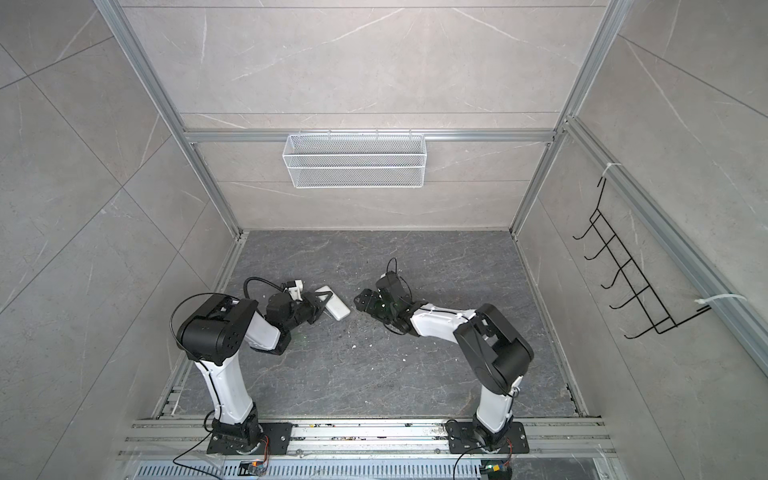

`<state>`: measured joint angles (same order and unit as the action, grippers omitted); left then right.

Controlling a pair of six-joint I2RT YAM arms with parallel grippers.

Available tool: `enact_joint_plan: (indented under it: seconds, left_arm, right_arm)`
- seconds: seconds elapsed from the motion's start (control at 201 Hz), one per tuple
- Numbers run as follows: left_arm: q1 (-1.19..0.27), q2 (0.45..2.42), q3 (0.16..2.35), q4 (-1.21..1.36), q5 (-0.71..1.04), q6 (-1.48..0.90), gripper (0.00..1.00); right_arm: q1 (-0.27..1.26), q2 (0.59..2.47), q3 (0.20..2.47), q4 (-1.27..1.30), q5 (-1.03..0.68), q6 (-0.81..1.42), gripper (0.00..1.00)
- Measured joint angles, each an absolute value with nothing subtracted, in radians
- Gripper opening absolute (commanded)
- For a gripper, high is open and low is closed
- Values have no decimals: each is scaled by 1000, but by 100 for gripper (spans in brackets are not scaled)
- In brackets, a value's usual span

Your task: Load the batteries into the remote control

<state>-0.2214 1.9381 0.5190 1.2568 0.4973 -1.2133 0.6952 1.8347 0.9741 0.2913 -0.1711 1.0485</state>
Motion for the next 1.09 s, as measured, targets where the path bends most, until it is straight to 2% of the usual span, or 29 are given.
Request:
enact_joint_plan:
  seconds: [0.304, 0.503, 0.812, 1.09]
  left_arm:
    - [-213, 1938, 498, 1333, 495, -1188, 0]
    - [-208, 1969, 499, 1341, 496, -1189, 0]
    - [-208, 1990, 501, 1341, 476, -1184, 0]
    - [-208, 1997, 501, 1353, 434, -1168, 0]
  right_arm:
    - [826, 1979, 972, 607, -106, 1286, 70]
    - [869, 2087, 976, 760, -33, 1421, 59]
    - [901, 2096, 974, 804, 62, 1478, 54]
    - [899, 2099, 1032, 702, 95, 1490, 51]
